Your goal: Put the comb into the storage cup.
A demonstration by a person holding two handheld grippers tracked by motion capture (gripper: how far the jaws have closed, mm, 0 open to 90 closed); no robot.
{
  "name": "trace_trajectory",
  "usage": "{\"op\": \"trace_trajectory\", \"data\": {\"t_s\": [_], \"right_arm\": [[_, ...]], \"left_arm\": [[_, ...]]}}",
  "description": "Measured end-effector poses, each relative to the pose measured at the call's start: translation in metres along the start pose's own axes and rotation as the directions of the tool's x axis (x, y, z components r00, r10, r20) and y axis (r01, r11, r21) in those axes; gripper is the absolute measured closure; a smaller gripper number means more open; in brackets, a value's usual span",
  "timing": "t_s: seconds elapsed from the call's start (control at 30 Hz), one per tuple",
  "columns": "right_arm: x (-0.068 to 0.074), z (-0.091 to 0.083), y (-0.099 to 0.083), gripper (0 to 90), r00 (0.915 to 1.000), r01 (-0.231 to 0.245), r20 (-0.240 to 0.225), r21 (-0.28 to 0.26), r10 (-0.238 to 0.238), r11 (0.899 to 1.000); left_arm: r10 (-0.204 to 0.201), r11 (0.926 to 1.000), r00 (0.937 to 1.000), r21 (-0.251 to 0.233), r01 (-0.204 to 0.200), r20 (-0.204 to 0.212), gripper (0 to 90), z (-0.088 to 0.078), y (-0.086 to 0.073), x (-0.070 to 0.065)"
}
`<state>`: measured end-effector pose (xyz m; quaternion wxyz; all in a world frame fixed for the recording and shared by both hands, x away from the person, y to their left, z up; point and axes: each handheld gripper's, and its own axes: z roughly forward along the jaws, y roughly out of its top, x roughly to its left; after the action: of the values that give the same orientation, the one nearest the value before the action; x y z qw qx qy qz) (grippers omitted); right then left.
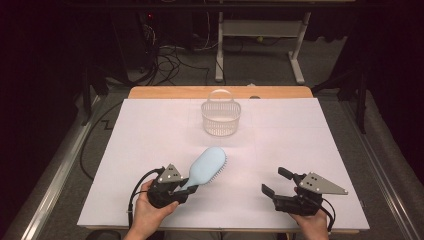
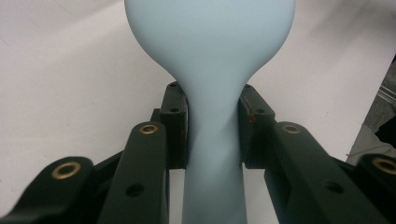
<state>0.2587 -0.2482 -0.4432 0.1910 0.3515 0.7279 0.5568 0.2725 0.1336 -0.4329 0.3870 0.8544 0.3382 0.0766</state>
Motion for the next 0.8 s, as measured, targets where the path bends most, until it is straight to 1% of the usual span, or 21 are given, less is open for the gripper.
{"op": "trace_trajectory", "data": {"t_s": [0.13,0.2,0.27,0.37,0.8], "right_arm": [[0.005,0.004,0.001,17.9,0.9997,0.018,-0.014,0.007,-0.018,1.000],[0.006,0.007,0.001,16.6,0.9997,0.003,-0.026,0.007,-0.003,1.000],[0.007,0.009,0.001,16.0,0.9999,0.002,-0.010,0.004,-0.002,1.000],[0.008,0.010,0.002,16.0,0.9999,-0.002,-0.015,0.001,0.002,1.000],[0.020,0.022,0.005,16.1,0.9980,0.024,-0.058,0.019,-0.023,1.000]], "left_arm": [[0.005,1.0000,1.0000,0.000,-0.005,-0.002,68.9,0.001,0.000,-0.001],[0.008,1.0000,1.0000,-0.001,-0.008,-0.001,68.9,0.001,0.001,-0.002],[0.009,1.0000,1.0000,-0.003,-0.009,-0.001,68.9,0.001,0.001,-0.002],[0.011,0.9999,0.9999,-0.004,-0.011,0.004,69.0,0.003,0.002,-0.004],[0.028,0.9996,0.9995,-0.007,-0.028,0.013,68.9,0.007,0.005,-0.008]]}}
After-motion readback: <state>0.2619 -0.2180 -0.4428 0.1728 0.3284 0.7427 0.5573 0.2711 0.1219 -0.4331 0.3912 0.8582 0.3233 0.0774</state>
